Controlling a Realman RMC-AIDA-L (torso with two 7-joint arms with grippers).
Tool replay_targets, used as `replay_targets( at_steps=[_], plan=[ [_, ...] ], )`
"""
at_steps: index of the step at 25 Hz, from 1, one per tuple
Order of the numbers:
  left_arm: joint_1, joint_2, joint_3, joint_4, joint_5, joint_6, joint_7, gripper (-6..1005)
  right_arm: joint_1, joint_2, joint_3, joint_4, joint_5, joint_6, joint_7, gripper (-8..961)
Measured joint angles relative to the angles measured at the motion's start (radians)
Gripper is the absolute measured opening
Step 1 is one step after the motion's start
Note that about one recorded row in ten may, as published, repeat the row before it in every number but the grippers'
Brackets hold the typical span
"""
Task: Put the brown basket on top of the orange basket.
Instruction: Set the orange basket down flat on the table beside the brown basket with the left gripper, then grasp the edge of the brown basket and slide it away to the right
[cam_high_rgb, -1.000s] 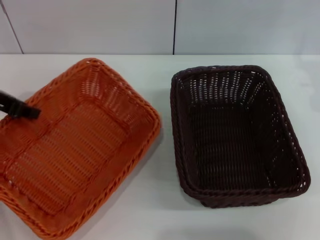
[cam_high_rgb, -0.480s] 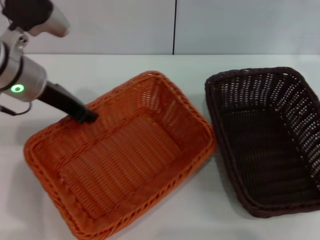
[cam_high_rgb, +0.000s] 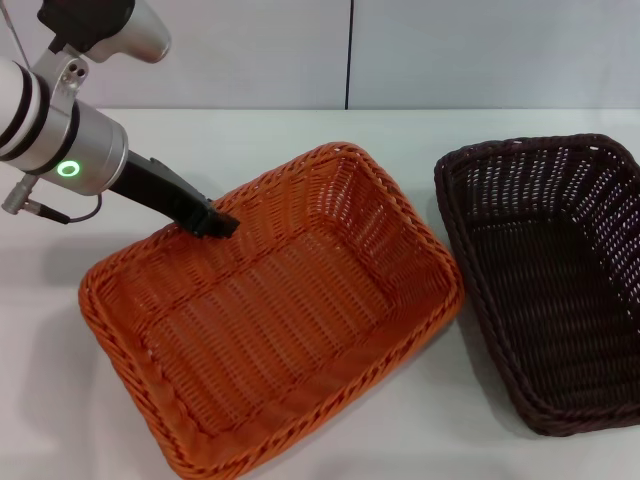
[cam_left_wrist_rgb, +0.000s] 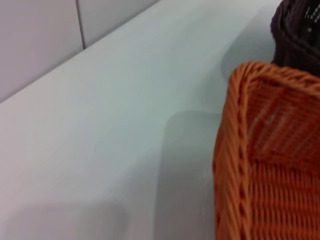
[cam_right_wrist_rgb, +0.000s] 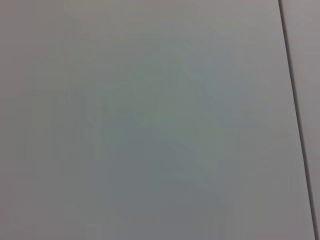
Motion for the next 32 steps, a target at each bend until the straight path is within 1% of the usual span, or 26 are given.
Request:
replay_targets(
  at_steps=[4, 7, 12, 16, 21, 23, 29, 32],
  plan=[
    [0.007, 0.002, -0.003, 0.003, -0.025, 0.003, 0.002, 222, 0.003, 0.000, -0.001, 0.000, 0.000, 0.000, 0.000, 605],
    [0.012, 0.002, -0.004, 0.008, -0.031, 0.016, 0.002, 427, 0.004, 0.000, 0.000, -0.002, 0.000, 0.000, 0.000, 605],
    [0.030, 0.002, -0.007, 0.028, -0.060, 0.027, 0.011, 547, 0.002, 0.000, 0.001, -0.004, 0.000, 0.000, 0.000, 605],
    [0.066, 0.004, -0.019, 0.047, -0.174, 0.040, 0.067, 642, -0.001, 0.000, 0.000, -0.006, -0.001, 0.000, 0.001, 605],
    [0.090, 0.004, -0.066, 0.068, -0.218, 0.044, 0.093, 764, -0.002, 0.000, 0.001, -0.008, -0.001, 0.000, 0.001, 605],
    [0.106, 0.003, -0.090, 0.073, -0.248, 0.023, 0.115, 814, -0.002, -0.001, -0.001, -0.009, -0.001, 0.000, 0.001, 605],
    [0.155, 0.004, -0.157, 0.064, -0.338, -0.095, 0.208, 814, 0.004, -0.003, -0.005, -0.017, -0.005, 0.000, 0.002, 605],
    [0.192, 0.002, -0.171, 0.063, -0.405, -0.155, 0.250, 814, 0.010, -0.003, -0.005, -0.023, -0.007, 0.000, 0.002, 605]
  ],
)
